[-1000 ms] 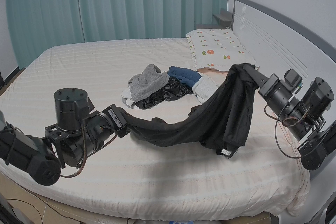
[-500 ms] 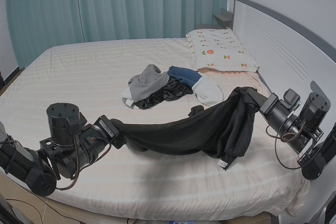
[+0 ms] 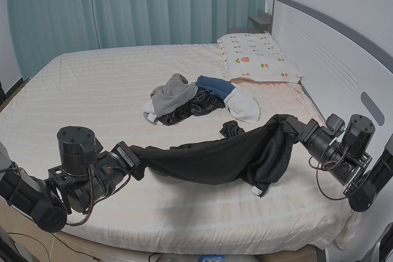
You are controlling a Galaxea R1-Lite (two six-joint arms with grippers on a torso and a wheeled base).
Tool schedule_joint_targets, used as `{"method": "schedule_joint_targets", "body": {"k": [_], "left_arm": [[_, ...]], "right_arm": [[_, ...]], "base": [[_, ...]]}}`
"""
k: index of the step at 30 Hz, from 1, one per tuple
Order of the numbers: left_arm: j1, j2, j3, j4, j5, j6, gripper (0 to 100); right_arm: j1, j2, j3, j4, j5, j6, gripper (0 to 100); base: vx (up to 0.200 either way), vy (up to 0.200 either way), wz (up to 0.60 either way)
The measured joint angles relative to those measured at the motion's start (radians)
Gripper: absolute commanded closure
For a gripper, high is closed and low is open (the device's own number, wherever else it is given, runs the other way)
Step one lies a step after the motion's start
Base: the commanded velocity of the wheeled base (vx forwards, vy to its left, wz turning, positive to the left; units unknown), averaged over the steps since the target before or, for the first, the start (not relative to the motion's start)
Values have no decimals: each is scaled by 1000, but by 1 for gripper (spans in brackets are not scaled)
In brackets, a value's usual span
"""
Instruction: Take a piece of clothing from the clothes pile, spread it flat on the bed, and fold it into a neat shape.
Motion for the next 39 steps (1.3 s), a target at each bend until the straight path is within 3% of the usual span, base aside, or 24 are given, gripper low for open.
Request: {"method": "schedule_joint_targets", "body": {"k": [7, 18, 39], "left_arm": [[7, 0, -3, 0, 0, -6, 100], [9, -10, -4, 0, -6, -31, 100], [9, -90, -2, 2, 0, -23, 100]], "right_arm": [[6, 6, -27, 24, -61, 0, 100], [27, 7, -60, 65, -148, -2, 100], [64, 4, -80, 35, -158, -8, 100]], "base": [[0, 0, 0], [0, 200, 0], [0, 200, 0]]}}
